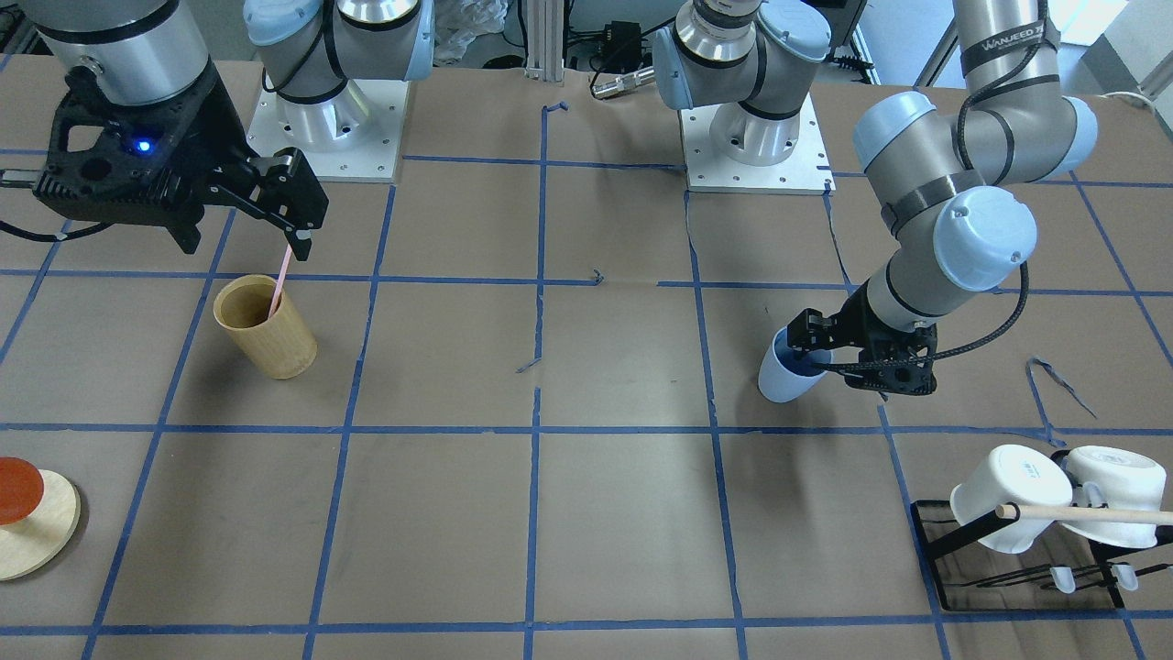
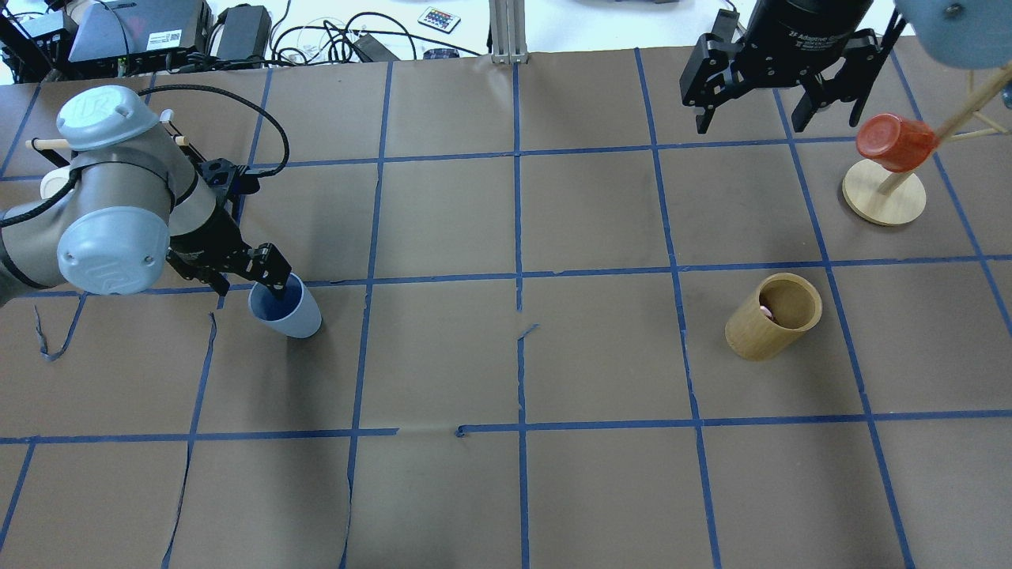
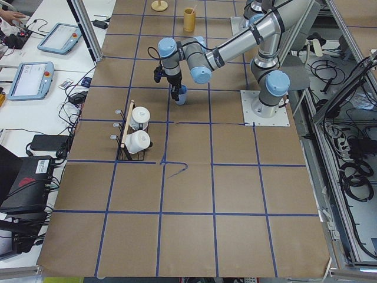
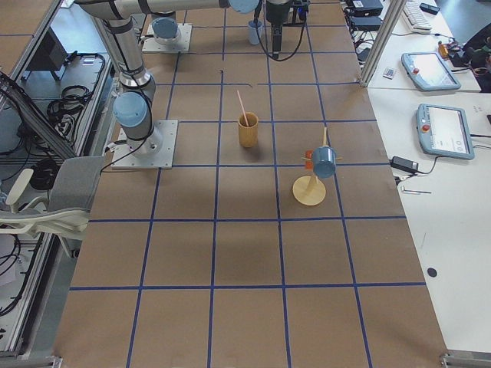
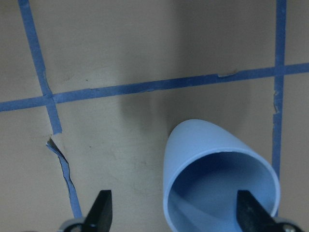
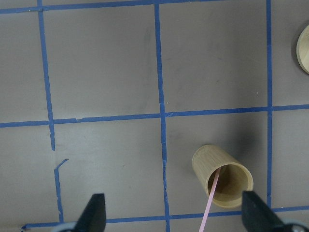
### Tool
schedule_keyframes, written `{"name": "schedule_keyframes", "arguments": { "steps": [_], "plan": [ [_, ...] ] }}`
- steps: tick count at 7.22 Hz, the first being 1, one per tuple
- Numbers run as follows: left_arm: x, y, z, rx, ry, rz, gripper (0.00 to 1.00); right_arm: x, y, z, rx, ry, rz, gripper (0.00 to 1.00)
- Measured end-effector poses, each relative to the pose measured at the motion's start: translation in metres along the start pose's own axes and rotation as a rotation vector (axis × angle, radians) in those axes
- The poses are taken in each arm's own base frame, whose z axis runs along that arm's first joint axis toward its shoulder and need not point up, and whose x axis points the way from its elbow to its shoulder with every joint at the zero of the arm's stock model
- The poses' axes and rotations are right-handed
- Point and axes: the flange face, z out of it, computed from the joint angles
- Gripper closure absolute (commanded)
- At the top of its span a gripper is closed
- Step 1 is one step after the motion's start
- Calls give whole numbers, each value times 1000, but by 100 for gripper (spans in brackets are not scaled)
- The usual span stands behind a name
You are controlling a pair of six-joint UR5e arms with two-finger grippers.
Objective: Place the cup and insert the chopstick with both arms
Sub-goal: 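Lower the left gripper onto the light blue cup and grasp it, then carry the light blue cup with the left gripper toward the table center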
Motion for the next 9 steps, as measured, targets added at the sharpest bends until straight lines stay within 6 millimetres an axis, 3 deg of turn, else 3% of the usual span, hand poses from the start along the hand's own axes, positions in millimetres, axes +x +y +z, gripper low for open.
{"name": "schedule_keyframes", "arguments": {
  "steps": [1, 2, 6, 8, 9],
  "plan": [
    [-1, 1, 5, -15, -16, 0, 85, 0, 0, 0, 1, 0, 0, 0],
    [-1, 2, 10, -27, -21, 0, 100, 0, 0, 0, 2, 0, 0, 0],
    [9, 2, 12, -15, 5, -5, 100, 0, 0, 0, 4, 0, 0, 0],
    [25, -1, -5, 23, 24, 2, 100, 0, 0, 0, 3, 0, 0, 0],
    [45, -5, -21, 48, 22, -9, 100, 0, 0, 0, 3, -1, 0, 0]
  ]
}}
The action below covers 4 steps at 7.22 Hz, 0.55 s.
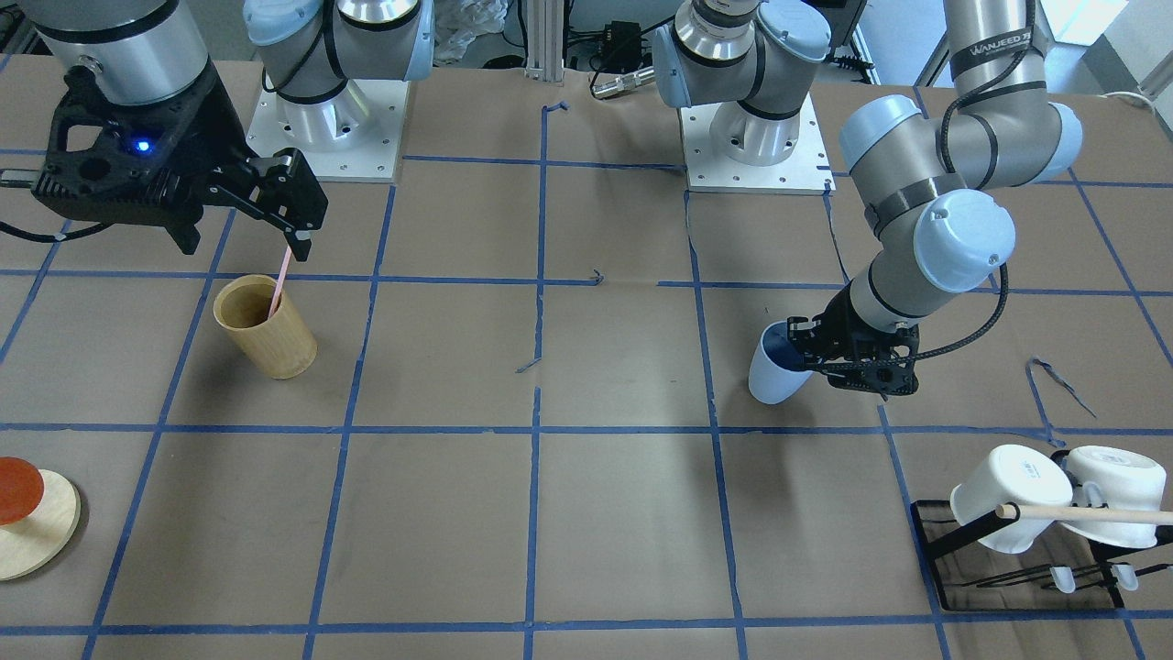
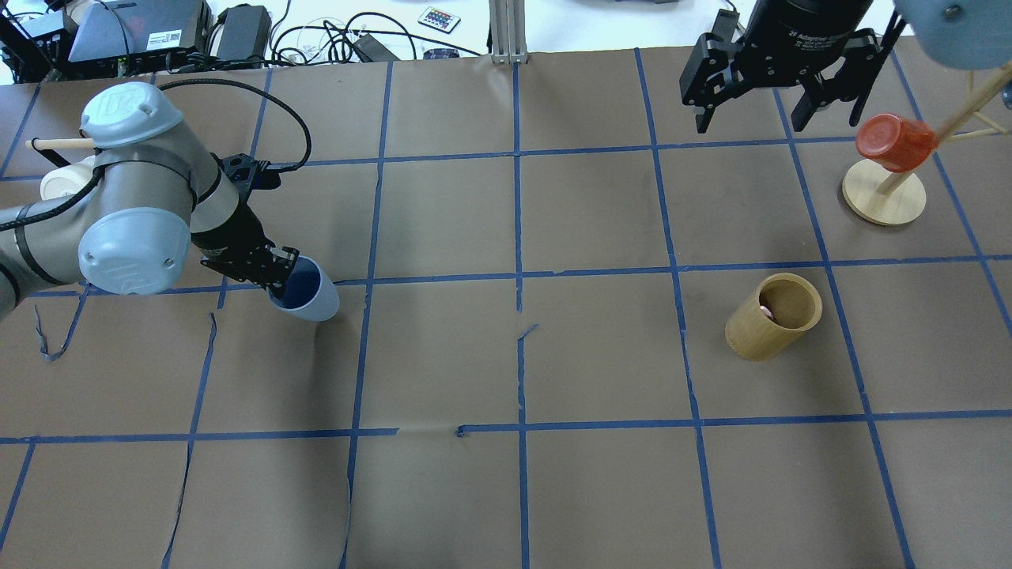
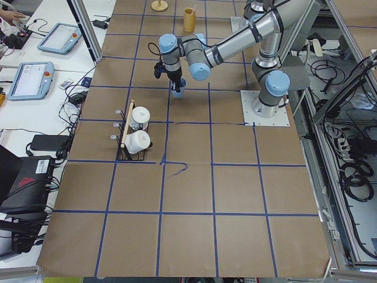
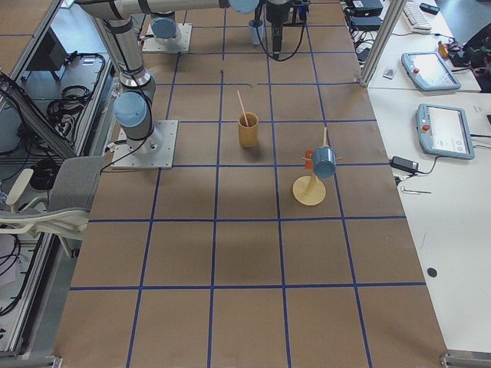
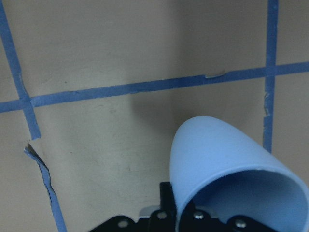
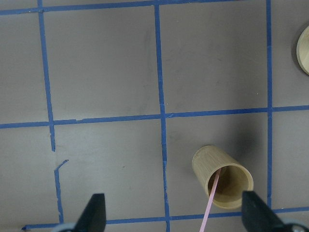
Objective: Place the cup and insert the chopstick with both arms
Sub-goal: 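Carry the light blue cup with the left gripper toward the table center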
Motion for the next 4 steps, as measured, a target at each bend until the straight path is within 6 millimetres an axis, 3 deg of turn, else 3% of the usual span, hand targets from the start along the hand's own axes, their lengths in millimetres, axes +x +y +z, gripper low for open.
{"name": "schedule_keyframes", "arguments": {
  "steps": [2, 4],
  "plan": [
    [80, -8, -31, 55, -12, -42, 100, 0, 0, 1, 0, 0, 0, 0],
    [175, -4, -35, 76, 9, -140, 100, 0, -1, 2, -2, 0, 0, 0]
  ]
}}
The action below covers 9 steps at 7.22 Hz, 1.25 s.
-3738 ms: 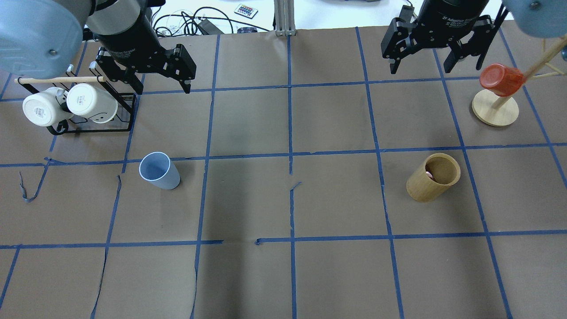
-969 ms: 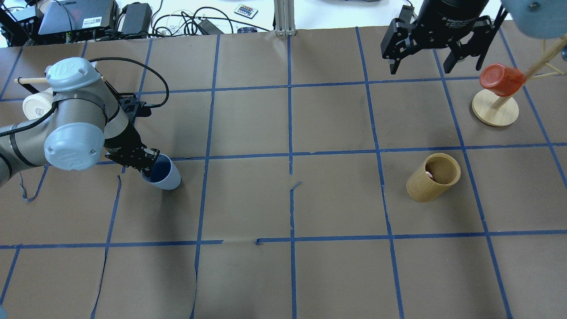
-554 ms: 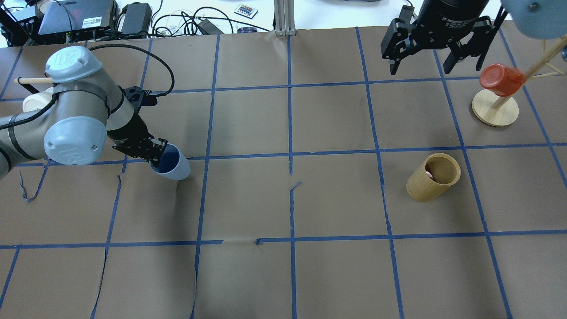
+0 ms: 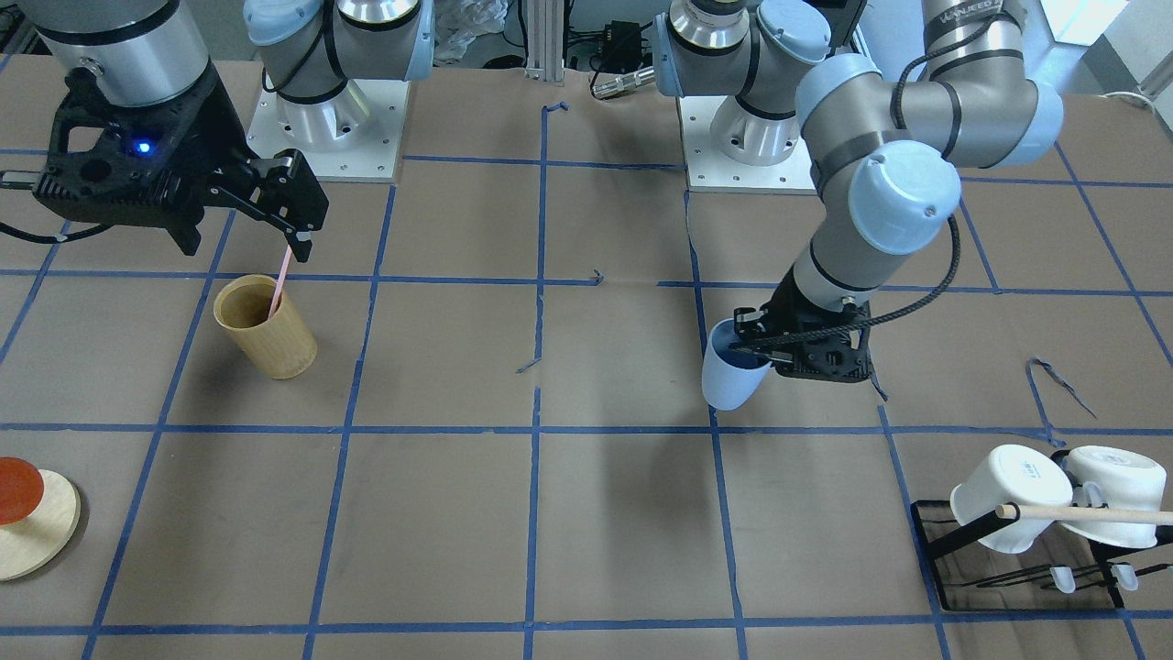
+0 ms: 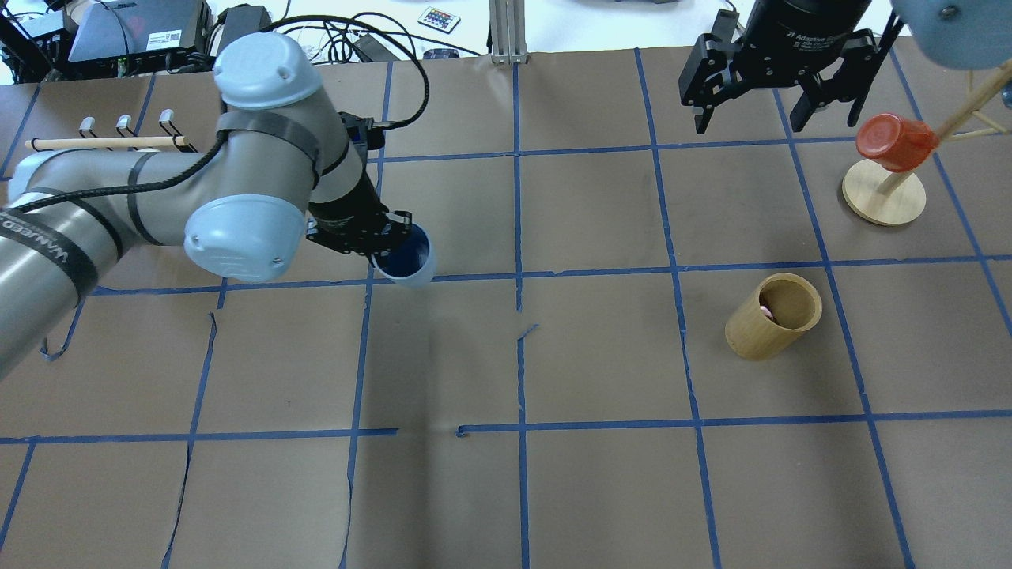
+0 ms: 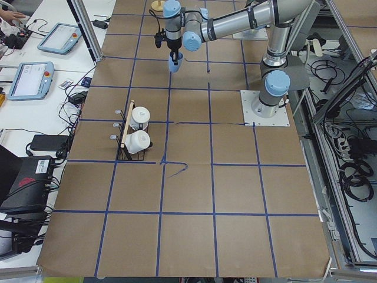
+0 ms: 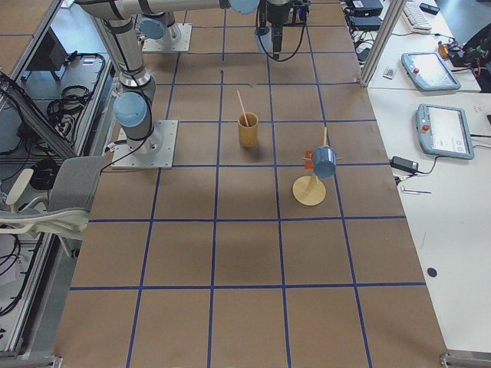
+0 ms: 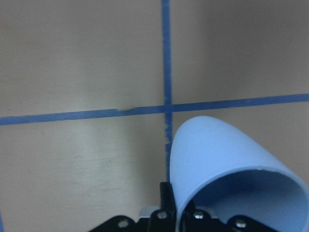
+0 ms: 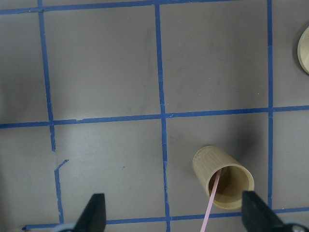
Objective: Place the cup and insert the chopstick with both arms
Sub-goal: 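Carry the light blue cup with the left gripper toward the table center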
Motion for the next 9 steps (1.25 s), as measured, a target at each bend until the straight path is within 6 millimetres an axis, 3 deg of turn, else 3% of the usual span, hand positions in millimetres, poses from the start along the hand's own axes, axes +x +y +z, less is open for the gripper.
{"name": "schedule_keyframes", "arguments": {
  "steps": [1, 2, 3, 9],
  "plan": [
    [44, 8, 13, -4, 30, -22, 100, 0, 0, 0, -1, 0, 0, 0],
    [75, 14, 28, 1, 44, -23, 100, 0, -1, 1, -2, 0, 1, 0],
    [92, 16, 41, 1, 43, -19, 100, 0, -1, 1, -2, 0, 0, 0],
    [104, 10, 70, -37, 26, 6, 97, 1, 0, 4, -15, 3, 0, 0]
  ]
}}
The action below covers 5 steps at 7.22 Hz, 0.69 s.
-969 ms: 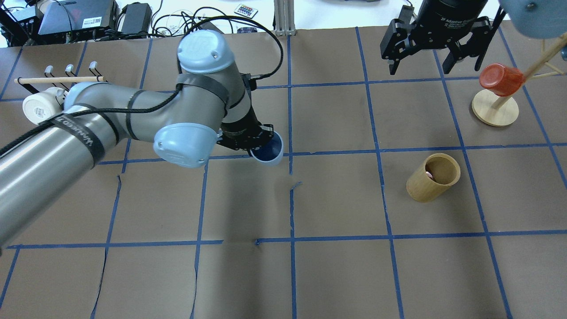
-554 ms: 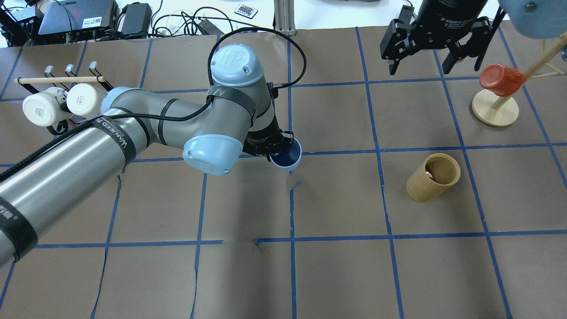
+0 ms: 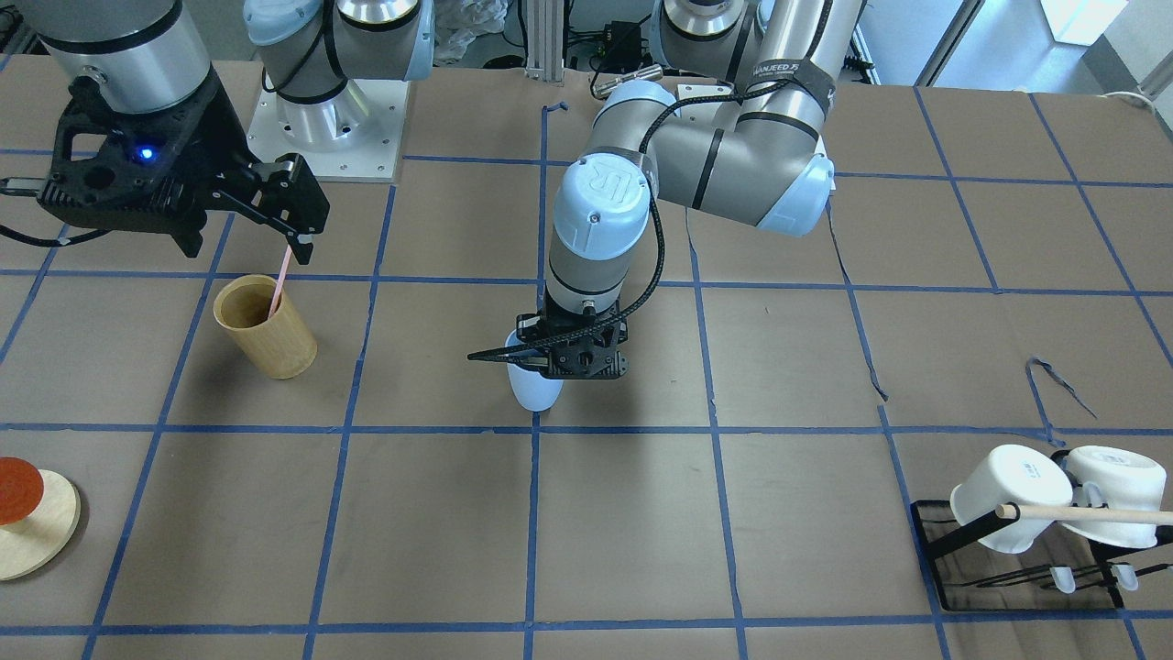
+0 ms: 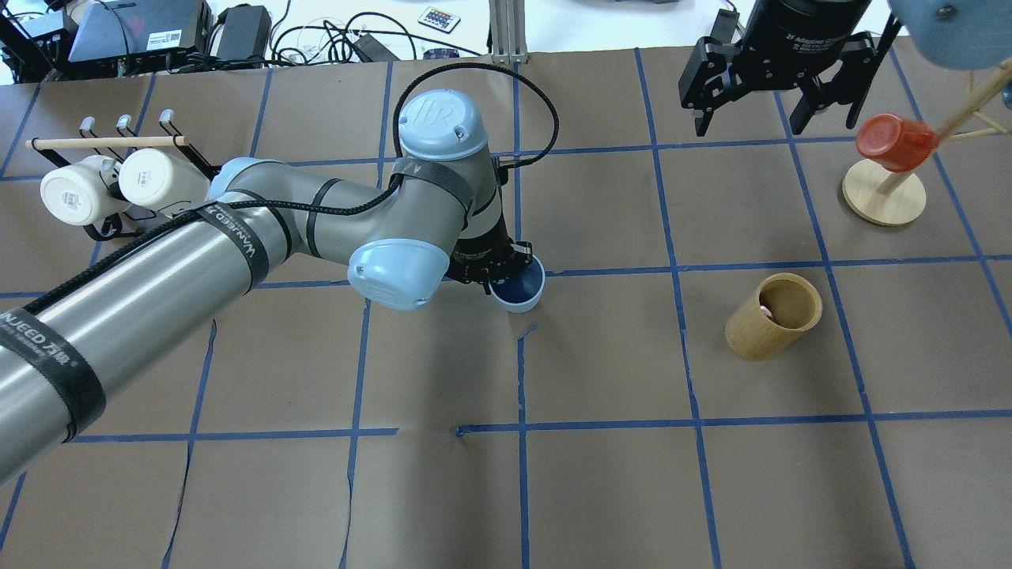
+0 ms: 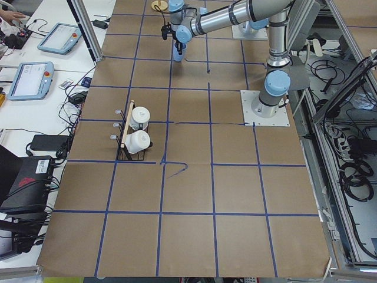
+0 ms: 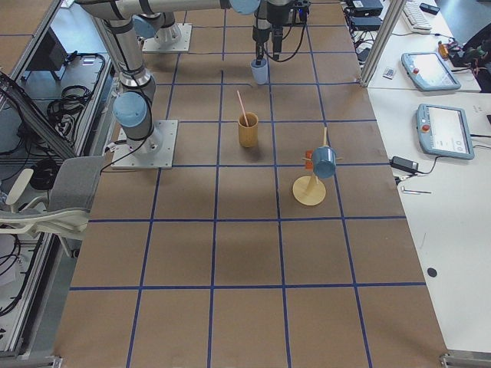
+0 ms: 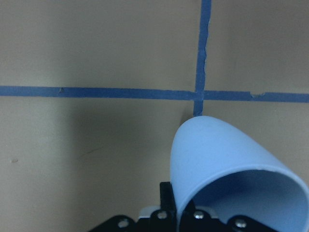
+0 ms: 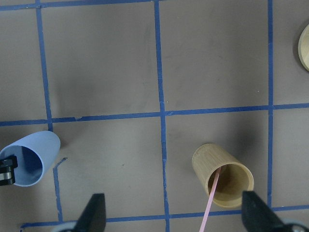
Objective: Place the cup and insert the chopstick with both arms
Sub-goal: 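Carry the light blue cup with the left gripper toward the table center, then release the blue cup with the left gripper while the right gripper lowers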
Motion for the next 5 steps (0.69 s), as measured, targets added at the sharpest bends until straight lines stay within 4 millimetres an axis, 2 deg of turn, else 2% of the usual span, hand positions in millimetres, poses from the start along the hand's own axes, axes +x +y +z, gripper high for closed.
{"name": "schedule_keyframes", "arguments": {
  "steps": [2, 3, 4, 5],
  "plan": [
    [0, -1, 6, -12, 0, 1, 83, 2, 2, 13, -29, 5, 2, 0],
    [0, -2, 9, -16, -1, 1, 48, 3, 6, 26, -52, 12, 1, 0],
    [0, -2, 10, -18, -2, 1, 4, 5, 10, 38, -73, 26, -3, 0],
    [0, -2, 11, -19, -2, 1, 0, 7, 14, 49, -97, 46, -14, 0]
  ]
}}
